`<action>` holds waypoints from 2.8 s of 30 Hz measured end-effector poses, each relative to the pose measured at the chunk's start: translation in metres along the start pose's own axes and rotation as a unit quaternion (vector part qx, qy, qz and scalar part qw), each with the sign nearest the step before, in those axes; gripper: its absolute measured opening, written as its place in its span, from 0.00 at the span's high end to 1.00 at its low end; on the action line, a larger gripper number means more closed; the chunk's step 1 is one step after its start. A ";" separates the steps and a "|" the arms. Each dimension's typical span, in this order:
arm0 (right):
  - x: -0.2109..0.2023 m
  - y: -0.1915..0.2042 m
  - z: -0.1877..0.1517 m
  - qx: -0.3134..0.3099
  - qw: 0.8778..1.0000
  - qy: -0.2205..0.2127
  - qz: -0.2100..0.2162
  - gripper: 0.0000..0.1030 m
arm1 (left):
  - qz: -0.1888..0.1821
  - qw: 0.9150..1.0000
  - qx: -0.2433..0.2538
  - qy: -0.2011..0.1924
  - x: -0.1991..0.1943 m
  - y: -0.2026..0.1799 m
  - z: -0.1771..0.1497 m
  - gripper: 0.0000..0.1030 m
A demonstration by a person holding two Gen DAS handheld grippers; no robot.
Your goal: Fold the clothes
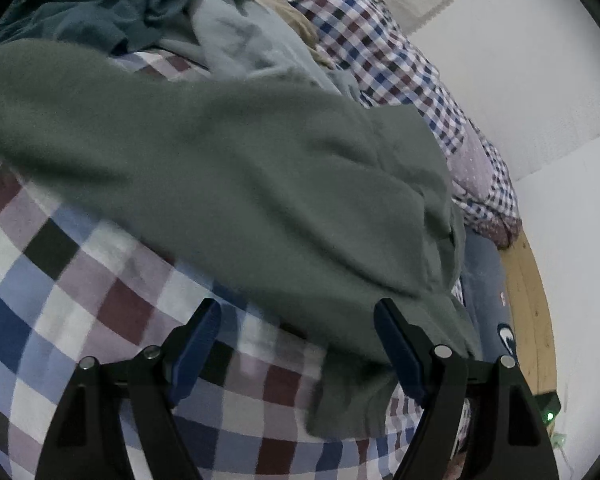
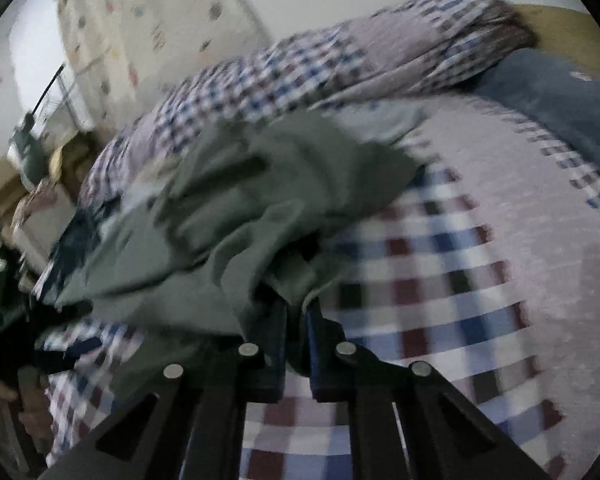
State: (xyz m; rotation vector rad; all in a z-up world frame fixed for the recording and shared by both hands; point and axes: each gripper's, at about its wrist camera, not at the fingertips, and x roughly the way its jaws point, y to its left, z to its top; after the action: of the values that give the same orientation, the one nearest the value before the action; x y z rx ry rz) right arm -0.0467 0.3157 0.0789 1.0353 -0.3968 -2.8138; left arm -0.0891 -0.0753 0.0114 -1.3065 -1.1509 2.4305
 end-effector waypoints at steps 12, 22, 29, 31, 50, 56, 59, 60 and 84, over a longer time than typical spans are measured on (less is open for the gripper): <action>-0.045 -0.050 0.010 0.103 0.987 -0.107 -0.058 0.94 | 0.028 0.999 -0.033 -0.007 0.003 0.009 0.005 0.21; -0.089 -0.025 0.021 0.104 0.968 -0.226 0.019 0.94 | 0.009 0.998 -0.029 0.046 0.012 0.000 -0.003 0.22; -0.107 -0.009 0.027 0.096 0.958 -0.241 0.118 0.94 | -0.050 0.993 -0.071 0.086 0.027 0.004 -0.014 0.70; -0.109 -0.005 0.028 0.090 0.956 -0.240 0.145 0.94 | -0.055 0.992 -0.084 0.077 0.027 0.007 -0.015 0.94; -0.040 0.016 0.011 0.012 0.984 -0.081 0.161 0.29 | -0.064 0.966 -0.110 -0.227 -0.107 0.030 0.020 1.00; -0.023 0.000 0.010 0.053 0.989 -0.063 0.119 0.26 | -0.047 0.951 -0.123 -0.278 -0.138 0.048 0.027 1.00; -0.008 0.000 0.007 0.060 0.992 -0.043 0.106 0.26 | -0.036 0.942 -0.128 -0.309 -0.159 0.056 0.028 1.00; -0.001 0.003 0.006 0.060 0.992 -0.035 0.105 0.26 | -0.034 0.938 -0.132 -0.319 -0.165 0.059 0.028 1.00; 0.079 0.112 -0.023 -0.048 0.997 0.030 0.048 0.96 | 0.044 0.972 -0.172 -0.153 -0.154 0.111 0.058 0.39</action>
State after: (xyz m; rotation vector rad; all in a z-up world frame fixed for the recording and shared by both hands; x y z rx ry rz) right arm -0.0896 0.1877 0.0446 1.0486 -0.2924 -2.6820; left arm -0.0162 -0.2552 0.0533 -1.1016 -1.6900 2.6522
